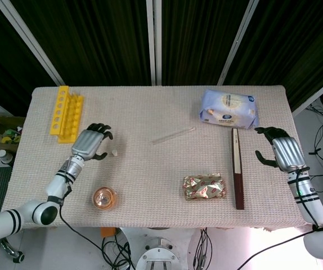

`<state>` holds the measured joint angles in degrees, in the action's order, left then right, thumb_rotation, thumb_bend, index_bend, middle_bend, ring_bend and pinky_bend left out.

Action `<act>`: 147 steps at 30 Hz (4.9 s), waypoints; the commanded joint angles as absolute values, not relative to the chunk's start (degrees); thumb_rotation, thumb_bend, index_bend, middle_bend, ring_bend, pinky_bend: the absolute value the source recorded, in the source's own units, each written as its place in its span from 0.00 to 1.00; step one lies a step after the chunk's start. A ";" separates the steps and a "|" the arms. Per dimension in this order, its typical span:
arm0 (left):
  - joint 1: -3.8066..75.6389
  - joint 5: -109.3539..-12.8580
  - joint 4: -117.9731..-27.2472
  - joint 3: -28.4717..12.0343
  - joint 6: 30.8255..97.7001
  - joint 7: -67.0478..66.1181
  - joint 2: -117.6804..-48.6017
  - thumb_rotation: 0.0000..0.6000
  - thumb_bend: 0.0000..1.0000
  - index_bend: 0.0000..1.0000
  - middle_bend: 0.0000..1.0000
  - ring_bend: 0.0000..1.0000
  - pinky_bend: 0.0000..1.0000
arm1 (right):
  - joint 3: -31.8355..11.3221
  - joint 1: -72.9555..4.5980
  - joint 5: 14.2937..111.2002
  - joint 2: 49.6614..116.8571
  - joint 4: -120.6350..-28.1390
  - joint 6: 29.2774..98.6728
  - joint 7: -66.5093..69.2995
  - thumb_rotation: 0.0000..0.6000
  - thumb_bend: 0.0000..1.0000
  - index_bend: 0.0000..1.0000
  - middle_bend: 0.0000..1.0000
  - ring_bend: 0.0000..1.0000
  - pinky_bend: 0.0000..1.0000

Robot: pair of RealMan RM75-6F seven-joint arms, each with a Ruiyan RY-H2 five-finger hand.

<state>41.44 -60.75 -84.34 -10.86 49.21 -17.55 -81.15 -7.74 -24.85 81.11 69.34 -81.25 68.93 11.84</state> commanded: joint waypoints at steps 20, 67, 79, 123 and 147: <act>46.69 -49.85 -78.62 -8.72 47.10 -24.23 -88.85 1.00 0.32 0.41 0.15 0.11 0.13 | -7.82 -23.63 80.67 70.07 -79.08 68.82 14.43 1.00 0.33 0.24 0.30 0.19 0.25; 36.27 -66.30 -88.82 -8.33 70.75 -13.23 -86.70 1.00 0.40 0.59 0.23 0.11 0.13 | -13.06 -45.77 79.93 82.32 -70.95 45.55 -4.72 1.00 0.20 0.26 0.33 0.19 0.25; 34.21 -67.92 -91.17 -8.52 71.36 -13.47 -85.58 1.00 0.40 0.59 0.23 0.11 0.13 | -13.25 -58.04 77.83 102.43 -46.71 38.36 -10.71 1.00 0.26 0.36 0.38 0.19 0.27; 30.33 -68.88 -92.45 -9.75 70.61 -12.98 -84.28 1.00 0.40 0.59 0.20 0.11 0.13 | -7.89 -63.73 83.25 118.65 -20.24 39.49 1.88 1.00 0.39 0.51 0.46 0.28 0.32; 28.26 -72.18 -97.42 -13.61 73.14 -2.79 -79.06 1.00 0.40 0.59 0.20 0.11 0.13 | -7.69 -57.38 85.16 114.66 -25.06 58.10 15.45 1.00 0.50 0.74 0.65 0.47 0.45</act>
<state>28.57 -71.46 -96.32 -12.65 72.56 -5.08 -79.81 -7.42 -59.51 85.00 116.00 -22.96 54.88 11.86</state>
